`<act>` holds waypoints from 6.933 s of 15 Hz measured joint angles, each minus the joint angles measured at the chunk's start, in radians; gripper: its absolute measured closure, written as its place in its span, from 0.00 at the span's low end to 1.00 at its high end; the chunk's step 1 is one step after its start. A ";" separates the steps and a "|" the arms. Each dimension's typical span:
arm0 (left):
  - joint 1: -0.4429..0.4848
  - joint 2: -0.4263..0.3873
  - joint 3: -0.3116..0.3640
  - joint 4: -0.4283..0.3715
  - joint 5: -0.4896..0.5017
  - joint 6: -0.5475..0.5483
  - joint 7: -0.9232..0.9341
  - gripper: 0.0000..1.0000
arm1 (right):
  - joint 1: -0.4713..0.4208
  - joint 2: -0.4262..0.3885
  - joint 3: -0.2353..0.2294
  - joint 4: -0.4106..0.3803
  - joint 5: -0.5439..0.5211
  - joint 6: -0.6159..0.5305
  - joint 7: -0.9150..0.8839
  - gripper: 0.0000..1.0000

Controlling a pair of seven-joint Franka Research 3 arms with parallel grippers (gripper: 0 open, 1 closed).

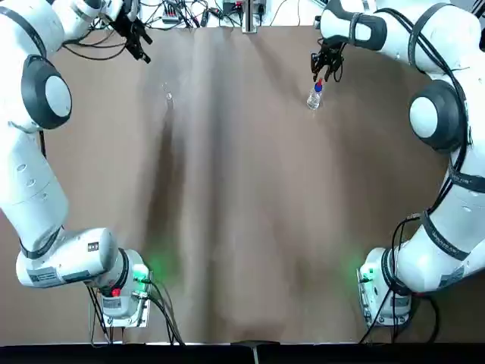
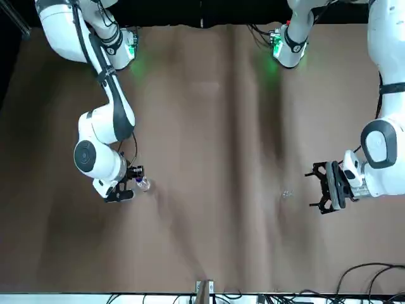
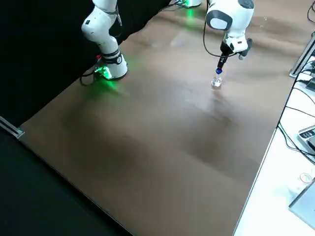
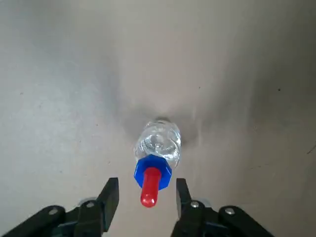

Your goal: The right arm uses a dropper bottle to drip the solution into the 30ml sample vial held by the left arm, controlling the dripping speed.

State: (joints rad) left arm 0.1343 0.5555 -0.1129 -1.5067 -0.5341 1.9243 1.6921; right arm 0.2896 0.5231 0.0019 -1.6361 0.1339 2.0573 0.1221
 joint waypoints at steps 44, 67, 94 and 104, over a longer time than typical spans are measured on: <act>-0.040 0.207 -0.002 -0.117 -0.058 0.289 0.289 0.54 | 0.001 0.005 -0.001 -0.001 0.000 -0.003 0.052 0.87; -0.050 0.201 -0.015 -0.109 -0.061 0.289 0.290 0.69 | -0.003 -0.015 -0.005 0.033 0.001 -0.049 0.054 0.87; -0.530 0.051 -0.065 -0.056 0.257 0.375 -0.546 0.69 | -0.002 -0.146 -0.002 0.074 0.014 -0.171 0.077 0.87; -0.622 0.052 -0.043 -0.050 0.259 0.411 -0.580 0.69 | 0.004 -0.186 0.004 0.081 0.121 -0.185 0.087 0.87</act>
State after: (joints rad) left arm -0.4873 0.6071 -0.1556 -1.5569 -0.2749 2.3354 1.1122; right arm 0.2941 0.3375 0.0056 -1.5550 0.2548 1.8727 0.2088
